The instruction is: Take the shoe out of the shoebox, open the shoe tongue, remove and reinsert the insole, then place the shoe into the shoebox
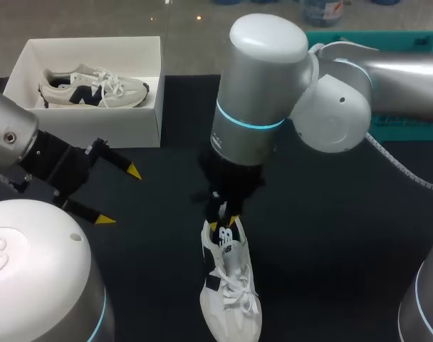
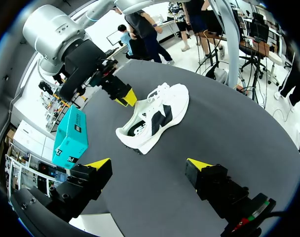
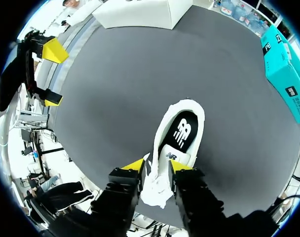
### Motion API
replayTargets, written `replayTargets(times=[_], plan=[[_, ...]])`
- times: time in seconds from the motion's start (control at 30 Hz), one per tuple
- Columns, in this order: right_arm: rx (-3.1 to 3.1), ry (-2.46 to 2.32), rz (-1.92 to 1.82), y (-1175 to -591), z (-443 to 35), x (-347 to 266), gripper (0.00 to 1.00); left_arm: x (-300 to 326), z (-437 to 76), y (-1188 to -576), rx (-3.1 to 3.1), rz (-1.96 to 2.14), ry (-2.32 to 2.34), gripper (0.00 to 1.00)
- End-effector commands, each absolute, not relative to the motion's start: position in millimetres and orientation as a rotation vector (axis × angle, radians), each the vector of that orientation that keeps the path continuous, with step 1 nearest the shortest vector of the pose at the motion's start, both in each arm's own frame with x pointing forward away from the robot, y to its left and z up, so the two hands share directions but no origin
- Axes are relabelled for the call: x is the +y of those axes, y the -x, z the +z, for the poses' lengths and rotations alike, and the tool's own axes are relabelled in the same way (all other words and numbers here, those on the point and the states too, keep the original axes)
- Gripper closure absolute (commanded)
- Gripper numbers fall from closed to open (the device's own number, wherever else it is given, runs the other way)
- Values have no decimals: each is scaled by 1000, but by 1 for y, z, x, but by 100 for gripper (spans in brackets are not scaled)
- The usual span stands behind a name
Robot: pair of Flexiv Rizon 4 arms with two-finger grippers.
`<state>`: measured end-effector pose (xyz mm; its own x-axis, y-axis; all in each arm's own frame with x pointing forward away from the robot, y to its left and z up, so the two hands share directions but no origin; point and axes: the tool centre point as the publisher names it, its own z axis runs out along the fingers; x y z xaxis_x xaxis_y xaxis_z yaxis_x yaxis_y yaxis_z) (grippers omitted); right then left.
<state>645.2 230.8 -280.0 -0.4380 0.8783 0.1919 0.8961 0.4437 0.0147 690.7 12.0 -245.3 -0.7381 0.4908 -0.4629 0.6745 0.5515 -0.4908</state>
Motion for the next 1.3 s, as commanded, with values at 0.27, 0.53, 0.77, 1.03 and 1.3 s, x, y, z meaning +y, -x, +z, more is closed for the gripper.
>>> replayTargets(times=[0.27,0.53,0.77,1.03,1.3], plan=[[-2506,1557,-221,-643,-284,220,0,12,-245,-690,2519,-965,-970,0],[-2506,1557,-221,-643,-284,220,0,12,-245,-690,2519,-965,-970,0],[-2813,1053,-245,-651,-287,217,0,12,-245,-690,2519,-965,-970,0],[-2954,489,-383,-651,-286,227,0,12,-245,-690,2519,-965,-970,0],[-2975,276,-313,-649,-286,230,0,12,-245,-690,2519,-965,-970,0]])
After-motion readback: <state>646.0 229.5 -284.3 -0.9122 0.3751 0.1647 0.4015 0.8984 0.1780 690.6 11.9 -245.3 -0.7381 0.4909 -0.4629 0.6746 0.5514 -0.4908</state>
